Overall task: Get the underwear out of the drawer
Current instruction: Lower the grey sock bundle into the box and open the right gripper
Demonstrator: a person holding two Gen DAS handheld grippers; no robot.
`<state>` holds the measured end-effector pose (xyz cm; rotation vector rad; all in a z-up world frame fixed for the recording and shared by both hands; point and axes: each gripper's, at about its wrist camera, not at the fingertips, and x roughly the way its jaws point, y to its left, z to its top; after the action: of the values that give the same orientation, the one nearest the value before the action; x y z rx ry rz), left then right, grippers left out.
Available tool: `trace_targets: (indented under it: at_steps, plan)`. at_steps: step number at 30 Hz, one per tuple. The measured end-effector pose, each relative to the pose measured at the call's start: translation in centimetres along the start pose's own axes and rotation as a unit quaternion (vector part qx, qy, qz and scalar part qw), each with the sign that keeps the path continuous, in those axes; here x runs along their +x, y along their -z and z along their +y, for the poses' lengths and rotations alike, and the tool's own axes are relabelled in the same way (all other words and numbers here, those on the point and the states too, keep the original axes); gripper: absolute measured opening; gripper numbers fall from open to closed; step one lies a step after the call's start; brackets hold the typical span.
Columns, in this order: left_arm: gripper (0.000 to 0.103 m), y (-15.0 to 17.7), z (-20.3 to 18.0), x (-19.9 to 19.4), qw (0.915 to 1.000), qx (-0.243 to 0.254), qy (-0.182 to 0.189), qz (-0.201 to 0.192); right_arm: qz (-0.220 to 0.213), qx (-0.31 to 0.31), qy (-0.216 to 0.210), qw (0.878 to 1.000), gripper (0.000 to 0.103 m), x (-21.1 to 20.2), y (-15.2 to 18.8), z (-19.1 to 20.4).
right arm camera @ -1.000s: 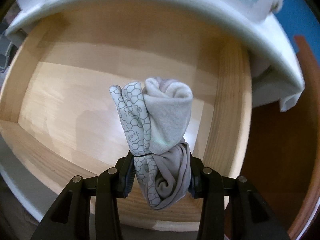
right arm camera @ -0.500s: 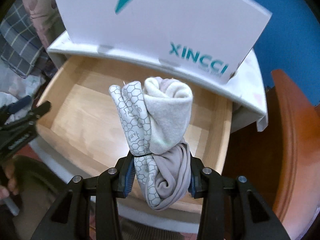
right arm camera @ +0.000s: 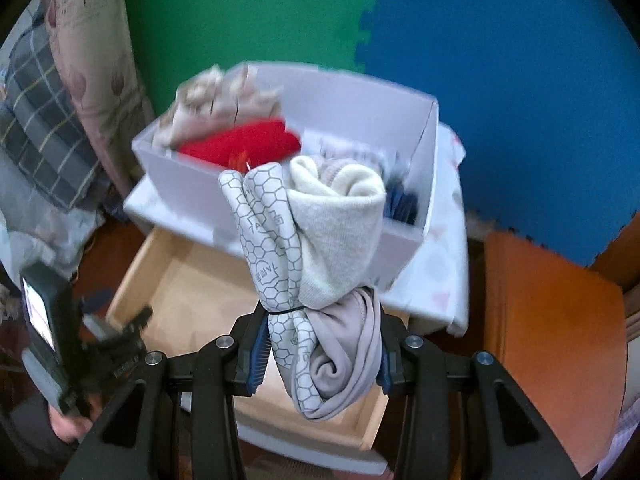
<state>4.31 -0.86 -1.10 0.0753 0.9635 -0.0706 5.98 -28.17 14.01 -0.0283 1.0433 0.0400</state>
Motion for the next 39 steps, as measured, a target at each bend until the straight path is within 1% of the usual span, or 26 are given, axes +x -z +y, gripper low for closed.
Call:
trace_targets:
  at_steps: [6,10,13,17,23,27,31,32,35,37,39]
  plan:
    - [0.073,0.0,0.1,0.1,1.0,-0.003,0.002,-0.001,-0.014,0.002,0.021,1.0,0.039,0.5,-5.8,-0.4]
    - [0.073,0.0,0.0,0.1,1.0,-0.004,0.004,0.0,-0.012,0.018,0.017,1.0,0.039,1.9,-8.5,-0.6]
    - [0.073,-0.1,0.1,0.1,1.0,-0.005,0.005,-0.001,0.001,0.024,0.014,1.0,0.039,3.8,-10.0,-0.5]
    - [0.073,-0.2,0.2,0.2,1.0,-0.008,0.006,0.0,0.025,0.029,0.011,0.999,0.039,6.5,-10.8,0.0]
    - [0.073,-0.2,0.2,0.3,0.9999,-0.012,0.007,0.002,0.049,0.027,0.024,0.998,0.042,10.4,-11.0,0.8]
    - [0.073,-0.2,0.2,0.3,0.9999,-0.013,0.008,0.002,0.053,0.029,0.026,0.998,0.041,12.3,-10.7,1.0]
    - [0.073,-0.2,0.1,0.2,0.9998,-0.014,0.011,0.003,0.048,0.031,0.025,0.998,0.04,13.0,-10.4,1.2]
    - [0.073,-0.2,0.0,0.2,0.9998,-0.014,0.012,0.003,0.042,0.028,0.029,0.998,0.043,13.0,-10.3,1.3]
    - [0.073,-0.2,-0.3,0.2,0.9999,-0.011,0.011,0.002,0.02,0.024,0.028,0.999,0.057,12.2,-9.9,1.4]
    - [0.073,-0.2,-0.4,0.2,0.9999,-0.009,0.01,0.001,-0.001,0.023,0.025,0.999,0.062,10.9,-9.6,1.4]
    - [0.073,-0.2,-0.5,0.1,0.9999,-0.008,0.008,0.002,-0.02,0.015,0.027,0.999,0.069,9.2,-9.4,1.6]
